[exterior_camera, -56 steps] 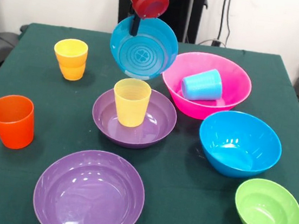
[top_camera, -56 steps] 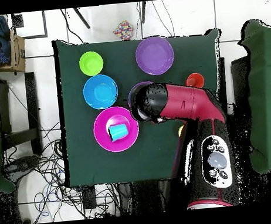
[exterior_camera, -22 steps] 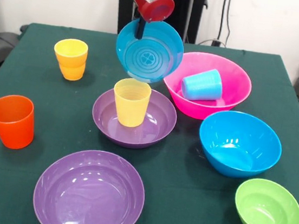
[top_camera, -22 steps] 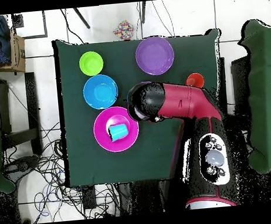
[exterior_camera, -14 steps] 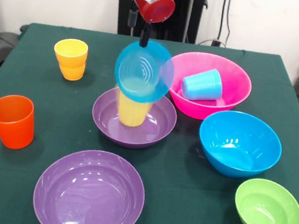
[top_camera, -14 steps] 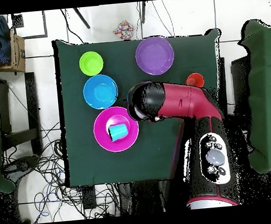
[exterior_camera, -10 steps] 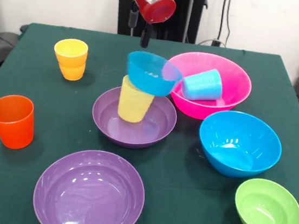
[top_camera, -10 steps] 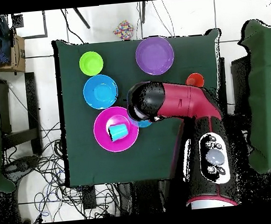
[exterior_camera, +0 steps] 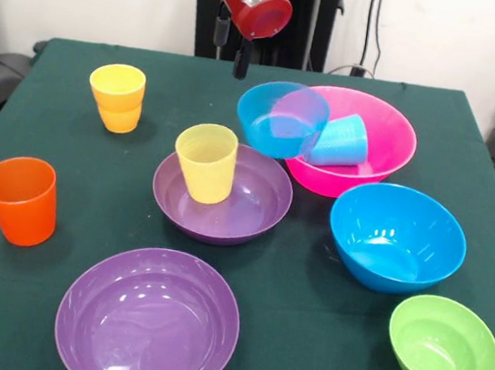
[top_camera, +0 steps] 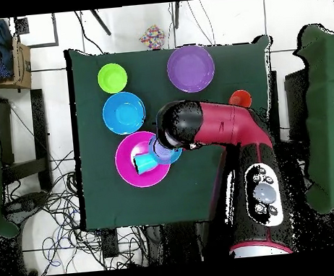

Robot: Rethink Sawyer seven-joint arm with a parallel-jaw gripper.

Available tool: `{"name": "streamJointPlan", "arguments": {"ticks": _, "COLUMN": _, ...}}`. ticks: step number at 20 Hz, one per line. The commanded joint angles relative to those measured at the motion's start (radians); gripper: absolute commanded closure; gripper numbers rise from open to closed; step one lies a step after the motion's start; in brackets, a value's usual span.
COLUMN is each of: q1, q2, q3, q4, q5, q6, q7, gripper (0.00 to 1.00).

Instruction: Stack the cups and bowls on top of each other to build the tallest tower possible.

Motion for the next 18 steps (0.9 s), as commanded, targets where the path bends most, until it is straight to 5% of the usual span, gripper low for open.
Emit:
{"name": "streamJointPlan", "arguments": {"ticks": 1, "q1": 0.012, "q2": 0.054, "q3": 0.069, "q4": 0.012, "q5": -0.069, "q6": -0.059, "q7": -0.077, "gripper": 0.00}}
{"name": "streamJointPlan", "arguments": {"ticks": 12, "q1": 0.029, "q2": 0.053, "q3": 0.057, "q4": -0.008, "q5": -0.071, "q6": -0.029, "q7": -0.062, "gripper": 0.00}}
{"name": "streamJointPlan", "arguments": {"ticks": 18, "q1": 0.048, "q2": 0.104, "q3": 0.064, "q4": -0.009, "q5": -0.047, "q6": -0.092, "q7": 0.001, "gripper": 0.00}}
